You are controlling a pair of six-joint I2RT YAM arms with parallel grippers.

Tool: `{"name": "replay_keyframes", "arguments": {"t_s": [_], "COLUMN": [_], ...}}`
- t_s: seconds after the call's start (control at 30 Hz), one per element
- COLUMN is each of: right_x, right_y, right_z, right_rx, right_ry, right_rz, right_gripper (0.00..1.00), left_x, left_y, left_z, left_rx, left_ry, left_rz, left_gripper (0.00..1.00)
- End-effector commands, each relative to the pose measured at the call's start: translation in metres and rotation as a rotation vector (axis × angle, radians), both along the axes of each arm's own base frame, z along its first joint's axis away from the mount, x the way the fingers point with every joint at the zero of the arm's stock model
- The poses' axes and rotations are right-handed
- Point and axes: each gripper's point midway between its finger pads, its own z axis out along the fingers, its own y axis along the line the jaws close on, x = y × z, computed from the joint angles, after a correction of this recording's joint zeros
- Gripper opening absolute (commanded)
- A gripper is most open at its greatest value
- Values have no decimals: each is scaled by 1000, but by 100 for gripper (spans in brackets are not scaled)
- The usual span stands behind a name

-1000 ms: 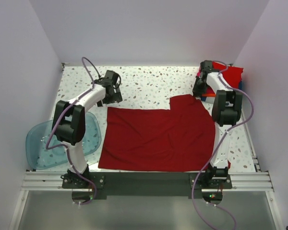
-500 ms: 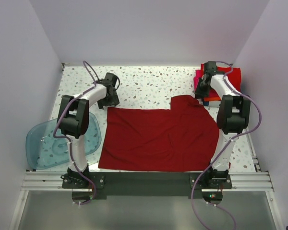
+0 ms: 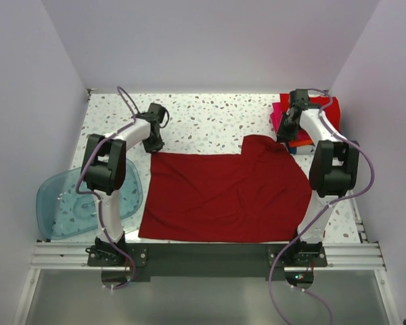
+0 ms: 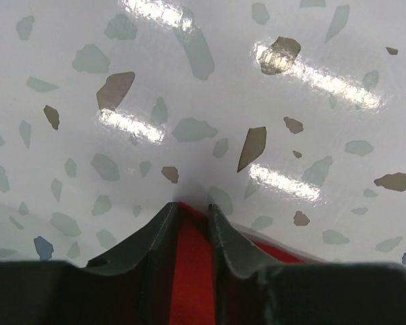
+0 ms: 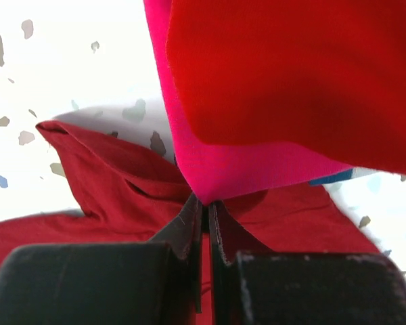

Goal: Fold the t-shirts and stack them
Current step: Fold the tshirt

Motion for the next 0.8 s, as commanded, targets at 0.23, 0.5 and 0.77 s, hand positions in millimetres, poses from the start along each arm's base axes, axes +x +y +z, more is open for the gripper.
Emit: {"name": "replay_keyframes", "arguments": {"t_s": [0.23,0.5,0.77], "right_x": [-20,-14,-20], "right_y": [12,23,26], "right_z": [21,12,-16], "right_rx": [37,97,118], "right_ry": [-12,-6,43], "right_rz": [40,57,60], "right_gripper": [0,20,25], "left_x": [5,3,0], "left_y": [1,-1,-1], "left_z": [10,23,33], "left_rx": [2,-17,-28], "left_ry": [-39,-69,-86], "left_rz": [-9,-23,-27], "left_gripper": [3,0,0]}}
